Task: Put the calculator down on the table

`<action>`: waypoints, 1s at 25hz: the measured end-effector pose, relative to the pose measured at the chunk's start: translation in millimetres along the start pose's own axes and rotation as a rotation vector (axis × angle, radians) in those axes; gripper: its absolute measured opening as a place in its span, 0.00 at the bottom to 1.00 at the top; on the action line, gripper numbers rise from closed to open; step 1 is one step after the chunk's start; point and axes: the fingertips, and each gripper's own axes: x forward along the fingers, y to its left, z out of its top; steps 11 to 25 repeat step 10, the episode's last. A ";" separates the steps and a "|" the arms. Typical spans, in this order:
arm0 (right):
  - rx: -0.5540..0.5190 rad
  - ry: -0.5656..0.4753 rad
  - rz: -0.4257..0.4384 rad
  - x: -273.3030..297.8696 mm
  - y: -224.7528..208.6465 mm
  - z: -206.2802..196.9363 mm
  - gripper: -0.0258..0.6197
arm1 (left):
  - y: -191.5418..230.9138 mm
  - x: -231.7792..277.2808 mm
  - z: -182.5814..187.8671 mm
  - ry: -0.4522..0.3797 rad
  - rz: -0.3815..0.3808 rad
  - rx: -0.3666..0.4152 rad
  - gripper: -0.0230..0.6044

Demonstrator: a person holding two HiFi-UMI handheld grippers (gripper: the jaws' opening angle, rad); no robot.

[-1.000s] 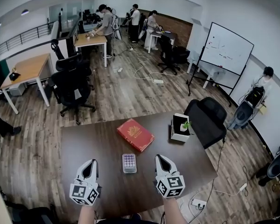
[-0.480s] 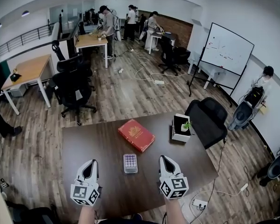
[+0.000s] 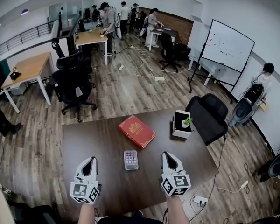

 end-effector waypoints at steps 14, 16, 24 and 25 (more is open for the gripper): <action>-0.020 0.013 0.023 0.7 3.5 0.8 0.05 | -0.5 1.5 0.0 0.003 0.006 -0.008 0.03; -0.020 0.013 0.023 0.7 3.5 0.8 0.05 | -0.5 1.5 0.0 0.003 0.006 -0.008 0.03; -0.020 0.013 0.023 0.7 3.5 0.8 0.05 | -0.5 1.5 0.0 0.003 0.006 -0.008 0.03; -0.020 0.013 0.023 0.7 3.5 0.8 0.05 | -0.5 1.5 0.0 0.003 0.006 -0.008 0.03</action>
